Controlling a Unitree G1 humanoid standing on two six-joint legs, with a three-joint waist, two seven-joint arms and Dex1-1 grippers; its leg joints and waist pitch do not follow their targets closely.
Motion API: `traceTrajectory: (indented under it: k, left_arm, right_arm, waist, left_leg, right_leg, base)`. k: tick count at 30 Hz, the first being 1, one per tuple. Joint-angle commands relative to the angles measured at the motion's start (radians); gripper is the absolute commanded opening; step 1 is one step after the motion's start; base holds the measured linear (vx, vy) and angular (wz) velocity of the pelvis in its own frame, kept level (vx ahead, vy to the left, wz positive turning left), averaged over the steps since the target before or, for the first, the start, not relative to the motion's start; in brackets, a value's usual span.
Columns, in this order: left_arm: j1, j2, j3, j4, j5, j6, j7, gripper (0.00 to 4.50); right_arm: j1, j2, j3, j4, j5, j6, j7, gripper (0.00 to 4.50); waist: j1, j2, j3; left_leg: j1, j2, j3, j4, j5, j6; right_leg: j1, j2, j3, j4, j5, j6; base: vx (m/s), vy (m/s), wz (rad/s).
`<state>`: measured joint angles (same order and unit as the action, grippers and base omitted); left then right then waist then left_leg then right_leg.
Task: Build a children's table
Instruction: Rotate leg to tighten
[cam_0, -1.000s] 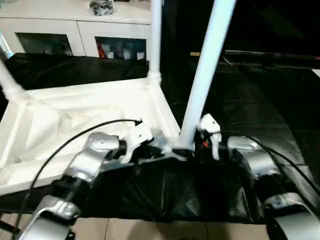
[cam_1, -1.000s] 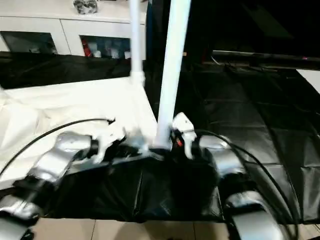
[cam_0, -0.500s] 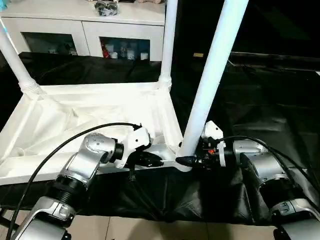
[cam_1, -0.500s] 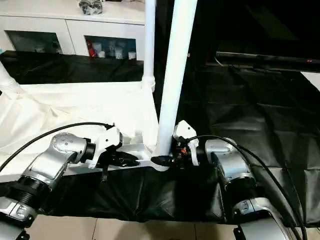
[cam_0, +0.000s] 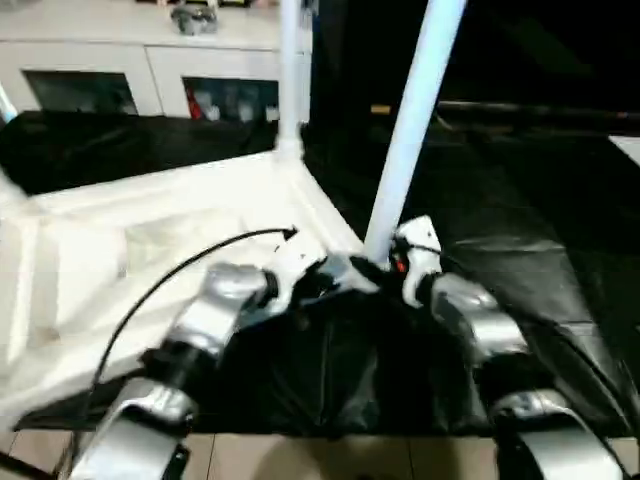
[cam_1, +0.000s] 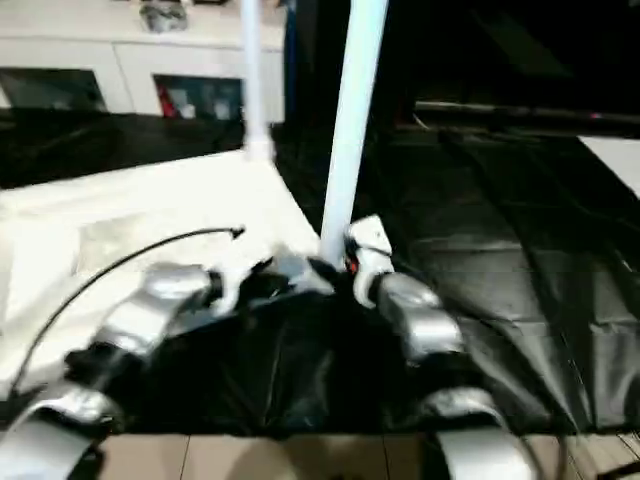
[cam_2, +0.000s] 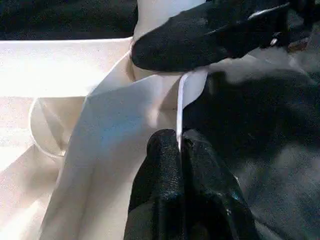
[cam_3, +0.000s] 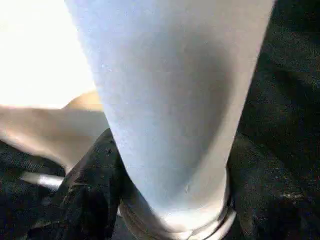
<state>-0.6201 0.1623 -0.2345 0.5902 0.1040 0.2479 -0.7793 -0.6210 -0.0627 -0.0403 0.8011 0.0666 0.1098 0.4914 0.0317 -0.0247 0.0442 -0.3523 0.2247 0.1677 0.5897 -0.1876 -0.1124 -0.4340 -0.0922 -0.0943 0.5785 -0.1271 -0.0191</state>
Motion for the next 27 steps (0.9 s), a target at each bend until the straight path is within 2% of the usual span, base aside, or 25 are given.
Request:
traceTrajectory:
  k: [1,3,4,5,6,7,10,11,14,15,16,18,20,25,26,27]
  left_arm:
    - [-0.052,-0.076,0.015,-0.02,-0.027,-0.024,0.082,0.0]
    - [-0.047,-0.078,0.005,-0.025,-0.029,-0.035,0.063,0.0]
    - [-0.045,-0.078,0.004,-0.026,-0.029,-0.036,0.059,0.0]
    - [-0.039,-0.071,0.001,-0.034,-0.034,-0.044,0.039,0.0]
    - [-0.034,-0.064,-0.002,-0.04,-0.037,-0.052,0.024,0.0]
    - [-0.028,-0.056,-0.006,-0.047,-0.042,-0.061,0.005,0.0]
    - [-0.008,-0.026,-0.014,-0.072,-0.055,-0.085,-0.058,0.0]
    - [0.001,-0.013,-0.016,-0.081,-0.06,-0.096,-0.087,0.0]
    - [0.014,0.009,-0.019,-0.098,-0.072,-0.11,-0.137,0.0]
    - [0.026,0.033,-0.023,-0.12,-0.084,-0.112,-0.186,0.0]
    - [0.031,0.043,-0.024,-0.131,-0.092,-0.106,-0.207,0.0]
    - [0.038,0.059,-0.025,-0.145,-0.099,-0.1,-0.239,0.0]
    - [0.045,0.084,-0.032,-0.159,-0.108,-0.096,-0.285,0.0]
    - [0.061,0.123,-0.041,-0.179,-0.122,-0.089,-0.361,0.0]
    - [0.07,0.138,-0.042,-0.19,-0.126,-0.084,-0.386,0.0]
    - [0.075,0.148,-0.044,-0.196,-0.129,-0.079,-0.402,0.0]
  right_arm:
    - [-0.013,0.106,0.071,0.026,-0.007,0.008,0.014,2.61]
    - [-0.016,0.12,0.071,0.02,0.002,-0.011,0.039,2.61]
    - [-0.016,0.121,0.071,0.018,0.005,-0.013,0.044,2.96]
    - [-0.009,0.115,0.072,0.002,0.012,-0.023,0.068,3.17]
    - [-0.004,0.108,0.075,-0.006,0.011,-0.033,0.076,3.31]
    - [0.001,0.097,0.078,-0.012,0.008,-0.042,0.085,3.33]
    - [0.011,0.063,0.077,-0.016,0.006,-0.055,0.108,3.6]
    - [0.014,0.045,0.078,-0.017,0.005,-0.058,0.129,3.68]
    - [0.022,0.01,0.088,-0.026,0.005,-0.058,0.195,3.68]
    - [0.036,-0.03,0.106,-0.047,0.011,-0.059,0.287,3.68]
    - [0.042,-0.045,0.114,-0.056,0.016,-0.052,0.329,3.68]
    - [0.051,-0.071,0.13,-0.072,0.021,-0.044,0.4,3.68]
    - [0.065,-0.113,0.165,-0.096,0.015,-0.042,0.501,3.68]
    - [0.076,-0.165,0.201,-0.127,0.022,-0.027,0.634,3.68]
    - [0.082,-0.183,0.216,-0.146,0.027,-0.016,0.679,3.68]
    - [0.086,-0.193,0.224,-0.159,0.031,-0.008,0.705,3.68]
  waist:
    - [0.0,0.001,-0.069]
    - [0.004,0.0,-0.072]
    - [0.004,0.0,-0.072]
    - [0.006,-0.003,-0.073]
    - [0.005,-0.009,-0.073]
    - [0.007,-0.005,-0.073]
    - [0.008,-0.013,-0.072]
    - [0.006,-0.009,-0.07]
    - [0.007,-0.008,-0.068]
    - [0.007,-0.008,-0.067]
    - [0.009,-0.009,-0.068]
    - [0.009,-0.008,-0.066]
    - [0.016,-0.006,-0.065]
    - [0.022,-0.007,-0.066]
    - [0.025,-0.012,-0.066]
    - [0.026,-0.011,-0.066]
  left_leg:
    - [-0.006,-0.011,0.01,-0.069,-0.239,0.04]
    - [-0.005,-0.01,0.013,-0.067,-0.22,0.053]
    - [-0.007,-0.009,0.014,-0.067,-0.21,0.059]
    - [-0.008,-0.008,0.016,-0.067,-0.184,0.073]
    - [-0.008,-0.009,0.018,-0.065,-0.18,0.078]
    - [-0.009,-0.009,0.017,-0.066,-0.174,0.085]
    - [-0.009,-0.008,0.017,-0.067,-0.169,0.09]
    - [-0.01,-0.007,0.017,-0.067,-0.175,0.089]
    - [-0.007,-0.005,0.017,-0.068,-0.194,0.089]
    - [-0.007,-0.005,0.017,-0.069,-0.202,0.088]
    - [-0.009,-0.004,0.016,-0.069,-0.202,0.091]
    - [-0.007,-0.002,0.016,-0.07,-0.209,0.092]
    - [-0.002,0.0,0.017,-0.069,-0.214,0.091]
    - [-0.005,0.001,0.016,-0.069,-0.199,0.088]
    - [-0.004,0.002,0.017,-0.069,-0.201,0.09]
    - [-0.005,0.002,0.016,-0.069,-0.197,0.091]
  right_leg:
    - [0.065,-0.033,0.027,-0.077,-0.439,-0.114]
    - [0.066,-0.033,0.032,-0.07,-0.373,-0.139]
    - [0.068,-0.032,0.033,-0.066,-0.348,-0.148]
    - [0.071,-0.032,0.035,-0.059,-0.291,-0.174]
    - [0.071,-0.032,0.035,-0.059,-0.285,-0.177]
    - [0.073,-0.034,0.035,-0.057,-0.283,-0.183]
    - [0.075,-0.037,0.034,-0.059,-0.309,-0.178]
    - [0.073,-0.036,0.035,-0.06,-0.321,-0.175]
    - [0.071,-0.036,0.034,-0.063,-0.344,-0.173]
    - [0.07,-0.036,0.035,-0.063,-0.351,-0.17]
    - [0.075,-0.037,0.035,-0.061,-0.343,-0.172]
    - [0.071,-0.037,0.036,-0.062,-0.347,-0.175]
    - [0.067,-0.036,0.038,-0.062,-0.344,-0.18]
    - [0.072,-0.036,0.039,-0.053,-0.303,-0.196]
    - [0.073,-0.036,0.038,-0.055,-0.31,-0.192]
    - [0.075,-0.036,0.038,-0.052,-0.311,-0.191]
  base:
    - [0.0,0.0,0.0]
    - [0.0,0.0,0.0]
    - [0.0,0.0,0.0]
    - [0.0,0.0,0.0]
    - [0.0,0.0,0.0]
    - [0.0,0.0,0.0]
    - [0.0,0.0,0.0]
    - [0.0,0.0,0.0]
    - [0.0,0.0,0.0]
    - [0.0,0.0,0.0]
    - [0.0,0.0,0.0]
    - [0.0,0.0,0.0]
    - [0.0,0.0,0.0]
    - [0.0,0.0,0.0]
    - [0.0,0.0,0.0]
    - [0.0,0.0,0.0]
